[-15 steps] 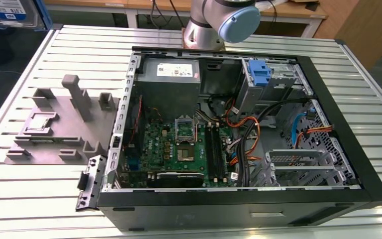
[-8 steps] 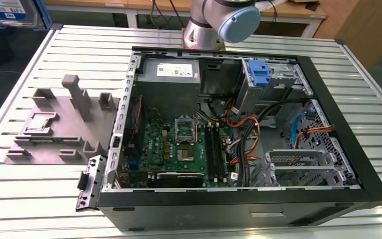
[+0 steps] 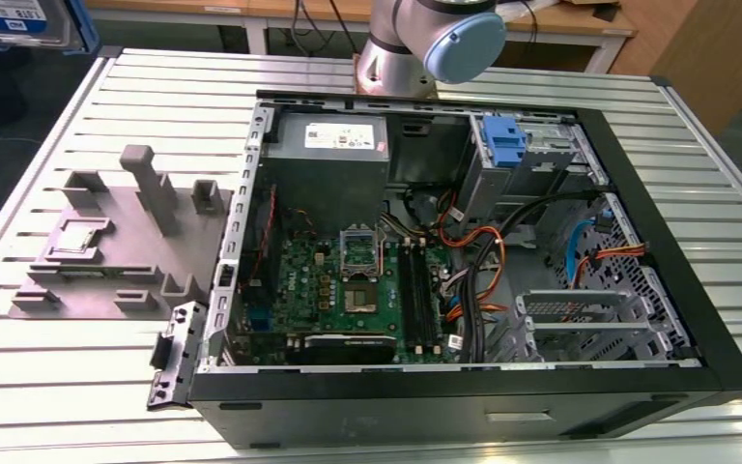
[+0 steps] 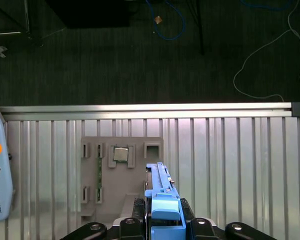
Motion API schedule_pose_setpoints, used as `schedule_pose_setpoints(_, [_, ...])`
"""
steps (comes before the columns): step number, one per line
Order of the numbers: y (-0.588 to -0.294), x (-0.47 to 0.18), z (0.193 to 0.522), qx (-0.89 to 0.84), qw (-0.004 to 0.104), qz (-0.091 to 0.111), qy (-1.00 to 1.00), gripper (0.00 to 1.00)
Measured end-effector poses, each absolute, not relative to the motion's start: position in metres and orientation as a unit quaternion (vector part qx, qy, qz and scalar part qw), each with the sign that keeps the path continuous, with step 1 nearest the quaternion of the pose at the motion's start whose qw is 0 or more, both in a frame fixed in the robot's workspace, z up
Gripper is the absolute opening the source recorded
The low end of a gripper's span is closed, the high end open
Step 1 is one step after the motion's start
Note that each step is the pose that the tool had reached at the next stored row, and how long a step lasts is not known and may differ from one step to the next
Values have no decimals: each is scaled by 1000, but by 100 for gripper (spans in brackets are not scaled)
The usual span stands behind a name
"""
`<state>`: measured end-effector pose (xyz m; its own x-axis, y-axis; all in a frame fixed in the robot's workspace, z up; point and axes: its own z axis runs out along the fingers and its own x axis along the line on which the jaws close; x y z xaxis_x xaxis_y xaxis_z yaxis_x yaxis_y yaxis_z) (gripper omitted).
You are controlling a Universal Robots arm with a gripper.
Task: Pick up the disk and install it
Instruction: 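Pick up the disk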
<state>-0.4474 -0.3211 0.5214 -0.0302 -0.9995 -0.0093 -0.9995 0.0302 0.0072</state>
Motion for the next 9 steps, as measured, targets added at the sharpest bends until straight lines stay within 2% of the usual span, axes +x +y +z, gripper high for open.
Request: schedule_pose_setpoints(9, [-321,-447,529,-696,1,6,718,37])
